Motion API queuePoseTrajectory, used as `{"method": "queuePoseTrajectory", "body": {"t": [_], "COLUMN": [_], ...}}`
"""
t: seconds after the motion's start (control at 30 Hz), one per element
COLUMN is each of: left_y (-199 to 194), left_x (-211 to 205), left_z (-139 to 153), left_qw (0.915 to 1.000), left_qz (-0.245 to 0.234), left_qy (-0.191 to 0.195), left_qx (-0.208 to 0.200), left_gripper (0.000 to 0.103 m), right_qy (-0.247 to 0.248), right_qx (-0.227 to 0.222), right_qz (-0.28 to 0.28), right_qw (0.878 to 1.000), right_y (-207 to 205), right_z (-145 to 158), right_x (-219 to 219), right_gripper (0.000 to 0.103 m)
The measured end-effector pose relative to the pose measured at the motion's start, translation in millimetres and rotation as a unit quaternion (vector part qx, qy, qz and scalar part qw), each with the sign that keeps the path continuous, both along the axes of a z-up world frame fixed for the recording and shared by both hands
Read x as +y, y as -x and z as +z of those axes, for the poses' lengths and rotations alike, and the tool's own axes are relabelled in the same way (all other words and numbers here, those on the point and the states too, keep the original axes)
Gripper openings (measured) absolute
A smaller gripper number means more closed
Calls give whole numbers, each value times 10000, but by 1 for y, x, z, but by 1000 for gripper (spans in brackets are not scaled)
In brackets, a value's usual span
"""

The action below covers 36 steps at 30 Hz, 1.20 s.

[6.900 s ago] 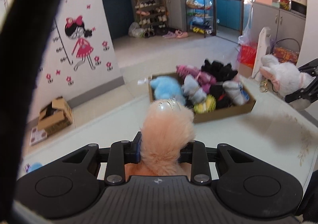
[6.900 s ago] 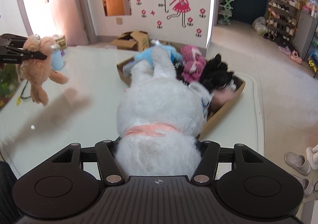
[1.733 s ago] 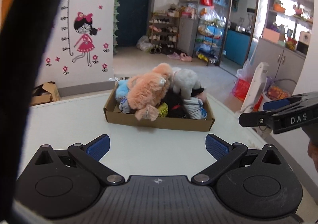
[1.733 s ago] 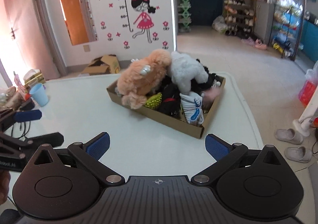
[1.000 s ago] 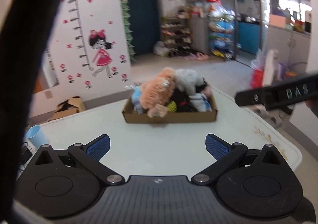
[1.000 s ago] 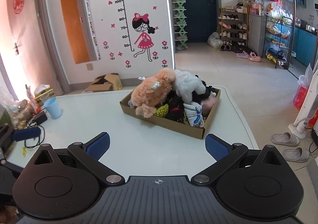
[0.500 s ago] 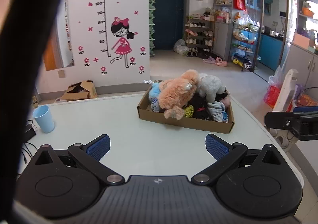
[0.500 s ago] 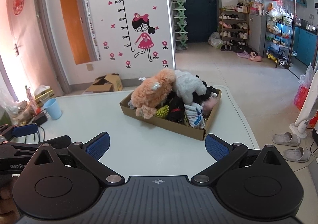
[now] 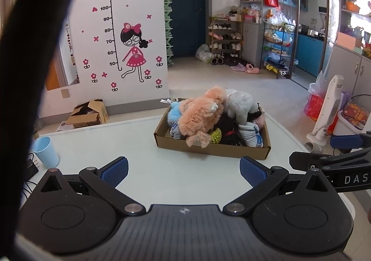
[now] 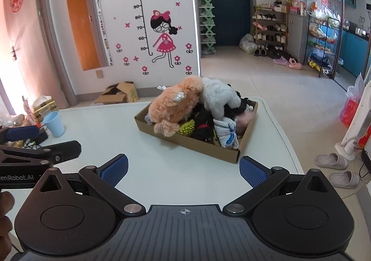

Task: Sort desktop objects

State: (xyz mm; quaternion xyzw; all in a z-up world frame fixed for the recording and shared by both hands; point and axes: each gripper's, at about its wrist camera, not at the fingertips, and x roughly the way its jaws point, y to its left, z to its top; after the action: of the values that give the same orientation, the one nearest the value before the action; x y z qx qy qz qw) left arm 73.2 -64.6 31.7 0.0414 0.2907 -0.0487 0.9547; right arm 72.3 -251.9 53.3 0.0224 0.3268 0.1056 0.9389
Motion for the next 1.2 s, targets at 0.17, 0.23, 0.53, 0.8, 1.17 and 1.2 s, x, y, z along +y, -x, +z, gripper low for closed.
{"method": "queuePoseTrajectory", "body": {"t": [0.17,0.23,0.53,0.8,1.17,1.2], "left_y": [-5,-7,-11,-10,-9,-10], "left_x": [-1,-1,2,-2,3,4], "left_z": [-3,-4,-1,5,13,14], "left_qw": [9999,9999,9997,9998,9991,9990], "left_qz": [-39,-54,-78,-178,-258,-257], "left_qy": [27,36,139,20,284,307], "left_qx": [88,121,162,48,-182,-177], "left_gripper": [102,102,102,102,102,102], "right_qy": [-1,5,-21,-51,-72,-81], "right_qx": [82,102,170,223,239,238], "right_qz": [-7,-2,-11,3,40,43], "right_qw": [10000,9999,9999,9997,9997,9997], "right_y": [-6,-8,-13,-16,-16,-16], "right_z": [-7,-9,-16,-20,-21,-21], "right_x": [0,0,-1,0,3,2], "right_gripper": [103,103,103,103,103,103]}}
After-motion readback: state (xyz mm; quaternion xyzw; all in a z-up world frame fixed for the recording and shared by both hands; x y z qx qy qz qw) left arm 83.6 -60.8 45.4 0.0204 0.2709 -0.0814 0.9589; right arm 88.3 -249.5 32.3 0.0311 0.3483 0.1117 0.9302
